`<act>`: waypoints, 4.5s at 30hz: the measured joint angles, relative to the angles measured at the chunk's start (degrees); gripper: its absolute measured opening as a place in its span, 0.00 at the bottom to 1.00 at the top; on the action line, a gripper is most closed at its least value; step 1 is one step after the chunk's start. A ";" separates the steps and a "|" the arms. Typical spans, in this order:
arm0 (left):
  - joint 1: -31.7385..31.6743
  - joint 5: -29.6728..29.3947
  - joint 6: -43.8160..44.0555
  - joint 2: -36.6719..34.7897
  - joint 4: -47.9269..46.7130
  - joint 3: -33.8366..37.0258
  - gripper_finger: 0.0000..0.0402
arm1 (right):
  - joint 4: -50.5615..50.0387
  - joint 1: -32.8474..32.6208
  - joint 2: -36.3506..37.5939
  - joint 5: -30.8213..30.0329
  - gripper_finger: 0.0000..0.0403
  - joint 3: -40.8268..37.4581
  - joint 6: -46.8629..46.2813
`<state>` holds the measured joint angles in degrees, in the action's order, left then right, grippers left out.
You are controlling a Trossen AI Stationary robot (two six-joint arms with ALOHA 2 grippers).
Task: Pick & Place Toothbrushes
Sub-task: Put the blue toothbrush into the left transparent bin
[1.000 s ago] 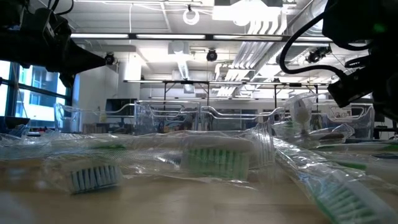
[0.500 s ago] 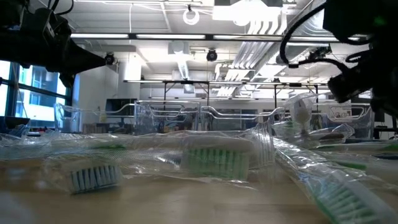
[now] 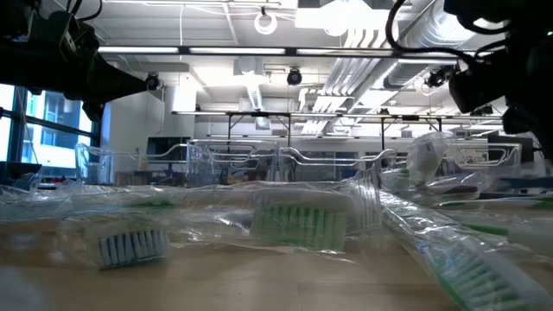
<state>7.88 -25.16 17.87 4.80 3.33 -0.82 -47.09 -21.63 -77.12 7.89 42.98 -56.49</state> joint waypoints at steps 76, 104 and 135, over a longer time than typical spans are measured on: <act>-24.22 39.54 -15.87 47.43 13.97 -37.81 0.00 | 58.75 21.79 9.26 -10.13 0.01 0.15 28.71; -24.02 45.48 -5.94 75.45 27.55 -56.04 0.37 | 61.07 19.84 7.60 -24.46 0.01 0.13 42.22; -20.98 43.55 -5.57 80.35 29.74 -58.18 0.37 | 61.85 19.00 7.37 -27.31 0.01 0.15 46.27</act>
<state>-13.10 18.39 12.29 85.15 33.07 -59.00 14.76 -2.63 -69.75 -19.42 43.13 -10.22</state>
